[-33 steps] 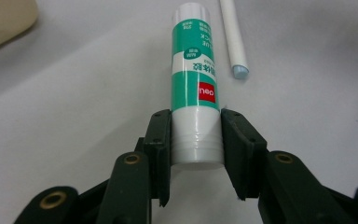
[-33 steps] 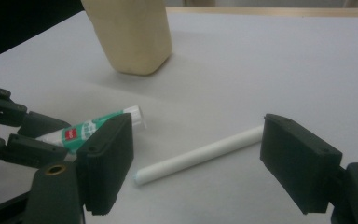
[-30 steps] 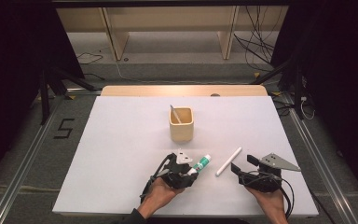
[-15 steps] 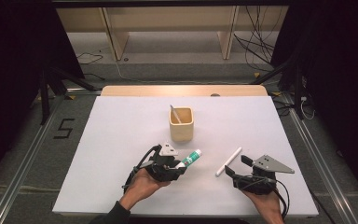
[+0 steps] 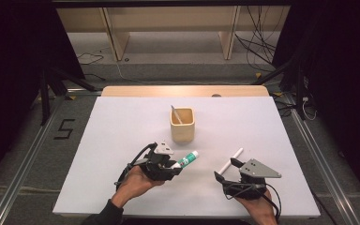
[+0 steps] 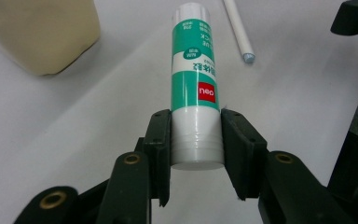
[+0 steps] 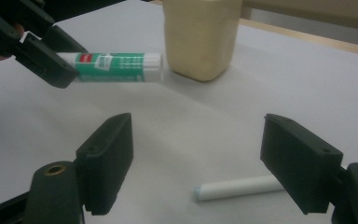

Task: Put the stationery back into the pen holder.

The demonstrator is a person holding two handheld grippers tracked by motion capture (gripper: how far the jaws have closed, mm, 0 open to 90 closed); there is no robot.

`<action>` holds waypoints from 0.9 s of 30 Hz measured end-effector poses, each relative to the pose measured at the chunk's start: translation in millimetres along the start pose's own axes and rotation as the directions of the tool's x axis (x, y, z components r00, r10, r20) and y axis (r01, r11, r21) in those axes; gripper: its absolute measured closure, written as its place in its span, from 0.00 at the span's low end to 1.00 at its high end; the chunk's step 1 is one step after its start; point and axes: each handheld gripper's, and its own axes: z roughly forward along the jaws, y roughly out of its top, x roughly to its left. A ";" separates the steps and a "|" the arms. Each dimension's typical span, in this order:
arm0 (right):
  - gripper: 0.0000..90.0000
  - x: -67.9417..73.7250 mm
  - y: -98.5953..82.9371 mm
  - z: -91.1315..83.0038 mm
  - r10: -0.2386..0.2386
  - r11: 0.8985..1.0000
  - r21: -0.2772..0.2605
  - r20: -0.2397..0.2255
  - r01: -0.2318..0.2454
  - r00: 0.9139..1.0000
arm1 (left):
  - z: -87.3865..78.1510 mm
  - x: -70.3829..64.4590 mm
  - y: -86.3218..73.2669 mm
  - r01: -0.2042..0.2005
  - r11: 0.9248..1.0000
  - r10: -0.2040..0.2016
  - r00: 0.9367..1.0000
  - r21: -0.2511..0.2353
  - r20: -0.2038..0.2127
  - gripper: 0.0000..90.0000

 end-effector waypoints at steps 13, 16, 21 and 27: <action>0.28 33.3 9.8 12.8 -0.177 0.984 0.011 -0.012 0.178 0.984 | -4.5 0.5 0.1 -0.016 0.999 0.015 0.999 0.042 0.029 0.72; 0.29 45.9 10.9 17.3 -0.286 0.958 0.034 0.027 0.285 0.958 | -5.0 0.1 0.2 -0.017 0.999 0.015 0.999 0.050 0.034 0.72; 0.29 61.0 11.9 24.8 -0.386 0.922 0.046 0.042 0.385 0.921 | -7.3 0.3 0.5 -0.021 0.998 0.018 0.999 0.059 0.045 0.72; 0.29 72.0 14.6 31.2 -0.482 0.876 0.034 0.052 0.481 0.874 | -6.0 -0.8 0.0 -0.022 0.997 0.017 0.998 0.075 0.059 0.72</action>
